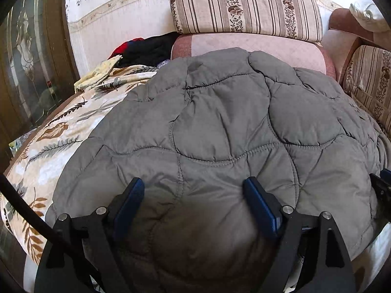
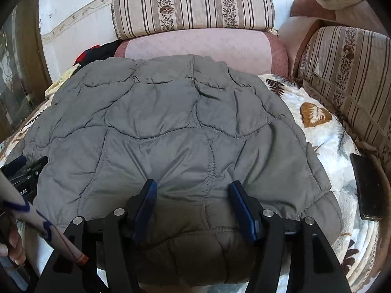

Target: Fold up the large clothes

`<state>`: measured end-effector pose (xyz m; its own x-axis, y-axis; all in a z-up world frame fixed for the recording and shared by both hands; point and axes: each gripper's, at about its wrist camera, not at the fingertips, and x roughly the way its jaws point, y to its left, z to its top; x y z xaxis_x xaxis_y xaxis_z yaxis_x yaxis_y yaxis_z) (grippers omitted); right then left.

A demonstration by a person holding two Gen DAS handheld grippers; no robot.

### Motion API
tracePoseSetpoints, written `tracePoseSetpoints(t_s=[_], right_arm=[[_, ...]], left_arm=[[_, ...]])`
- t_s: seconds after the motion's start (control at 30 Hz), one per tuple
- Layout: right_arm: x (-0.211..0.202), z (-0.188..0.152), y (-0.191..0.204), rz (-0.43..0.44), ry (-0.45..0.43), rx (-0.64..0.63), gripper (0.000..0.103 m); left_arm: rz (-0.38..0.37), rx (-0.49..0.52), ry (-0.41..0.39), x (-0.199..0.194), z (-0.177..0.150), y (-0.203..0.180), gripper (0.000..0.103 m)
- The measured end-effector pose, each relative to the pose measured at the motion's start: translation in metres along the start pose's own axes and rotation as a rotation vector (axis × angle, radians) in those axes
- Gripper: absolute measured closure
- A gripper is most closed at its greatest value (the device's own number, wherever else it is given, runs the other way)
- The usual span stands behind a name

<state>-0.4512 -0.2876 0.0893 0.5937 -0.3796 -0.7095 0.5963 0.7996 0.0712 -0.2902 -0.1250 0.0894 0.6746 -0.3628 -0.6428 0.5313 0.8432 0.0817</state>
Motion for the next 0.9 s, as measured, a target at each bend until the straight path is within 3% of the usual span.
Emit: tracePoseSetpoints(t_s=[0.23, 0.37, 0.53, 0.67, 0.8, 0.9], right_arm=[[-0.030, 0.015, 0.021, 0.005, -0.135, -0.035, 0.037], [-0.020, 0.028, 0.038, 0.021, -0.124, -0.057, 0.037], [0.017, 0.042, 0.057, -0.009, -0.006, -0.103, 0.035], [0.031, 0.040, 0.059, -0.022, 0.031, -0.139, 0.032], [0.005, 0.043, 0.040, 0.056, -0.008, -0.092, 0.032], [-0.022, 0.033, 0.023, -0.027, -0.066, -0.102, 0.032]], left_arm=[[0.000, -0.003, -0.002, -0.002, 0.000, 0.001, 0.019], [0.000, -0.003, -0.001, -0.002, 0.000, 0.001, 0.019], [0.001, -0.002, -0.001, -0.002, 0.000, 0.000, 0.019], [0.000, -0.001, -0.009, -0.003, 0.001, 0.000, 0.019], [-0.023, -0.045, -0.043, -0.016, 0.004, 0.011, 0.019], [0.000, -0.073, -0.068, -0.027, 0.004, 0.022, 0.019]])
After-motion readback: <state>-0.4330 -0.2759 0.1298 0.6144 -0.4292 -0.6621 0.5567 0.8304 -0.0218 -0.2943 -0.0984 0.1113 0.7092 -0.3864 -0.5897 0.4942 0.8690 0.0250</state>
